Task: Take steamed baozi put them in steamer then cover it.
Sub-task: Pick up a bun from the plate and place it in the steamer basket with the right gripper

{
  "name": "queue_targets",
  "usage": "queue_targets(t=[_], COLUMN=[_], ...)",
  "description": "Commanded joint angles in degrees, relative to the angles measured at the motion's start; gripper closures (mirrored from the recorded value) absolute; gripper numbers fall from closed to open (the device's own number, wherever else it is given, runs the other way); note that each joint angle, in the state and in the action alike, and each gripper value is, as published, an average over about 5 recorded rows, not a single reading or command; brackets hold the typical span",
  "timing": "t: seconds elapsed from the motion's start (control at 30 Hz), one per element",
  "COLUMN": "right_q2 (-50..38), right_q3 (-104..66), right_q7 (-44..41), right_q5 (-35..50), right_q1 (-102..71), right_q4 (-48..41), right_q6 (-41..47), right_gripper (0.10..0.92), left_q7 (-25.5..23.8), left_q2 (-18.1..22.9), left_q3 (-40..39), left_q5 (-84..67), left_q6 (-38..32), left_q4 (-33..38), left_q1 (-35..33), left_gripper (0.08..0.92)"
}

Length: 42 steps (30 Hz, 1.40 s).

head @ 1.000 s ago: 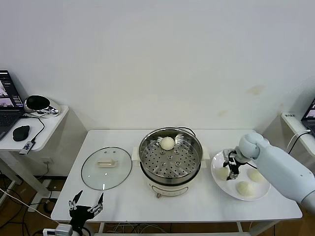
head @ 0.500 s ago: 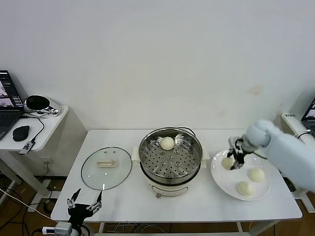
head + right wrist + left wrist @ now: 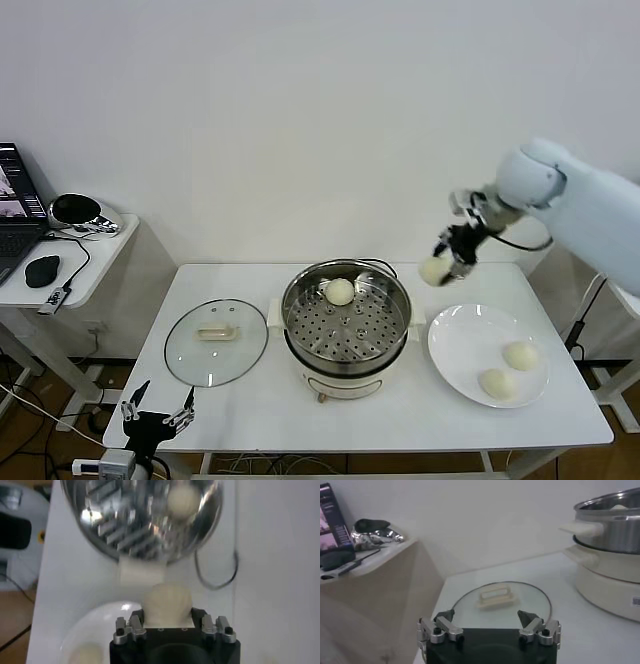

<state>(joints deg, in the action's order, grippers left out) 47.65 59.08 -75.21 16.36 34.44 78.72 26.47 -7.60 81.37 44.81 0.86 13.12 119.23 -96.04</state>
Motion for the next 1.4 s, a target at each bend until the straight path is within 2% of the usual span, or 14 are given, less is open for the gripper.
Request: queue_targets(t=[0.03, 0.2, 0.4, 0.87, 1.4], right_q2=[15.35, 22.12, 26.25, 29.71, 31.50], right_q3=[6.84, 6.30, 6.91, 6.46, 6.87], right_q7=[0.53, 2.71, 4.82, 6.55, 6.50], right_q5=[12.19, 11.28, 9.69, 0.00, -4.46], right_q1=[7.36, 2.51, -1.18, -10.35, -12.46], right_q4=[-1.90, -4.99, -6.56, -13.69, -18.69], right_q6=[8.42, 10.37, 11.24, 10.87, 10.07], right_gripper=[0.440, 0.440, 0.440, 0.440, 0.440], left_q7=[0.33, 0.38, 0.35, 0.60, 0.56], left_q2=[0.56, 1.66, 2.44, 2.85, 2.96], left_q3=[0.80, 1.55, 0.95, 0.74, 0.34], left_q5=[1.05, 0.56, 0.45, 0.33, 0.14], left_q6=[2.80, 4.66, 4.75, 4.71, 4.74], left_q4=[2.25, 3.52, 4.94, 5.07, 3.66], left_q1=[0.26, 0.43, 0.06, -0.02, 1.39], left_gripper=[0.177, 0.177, 0.177, 0.177, 0.177])
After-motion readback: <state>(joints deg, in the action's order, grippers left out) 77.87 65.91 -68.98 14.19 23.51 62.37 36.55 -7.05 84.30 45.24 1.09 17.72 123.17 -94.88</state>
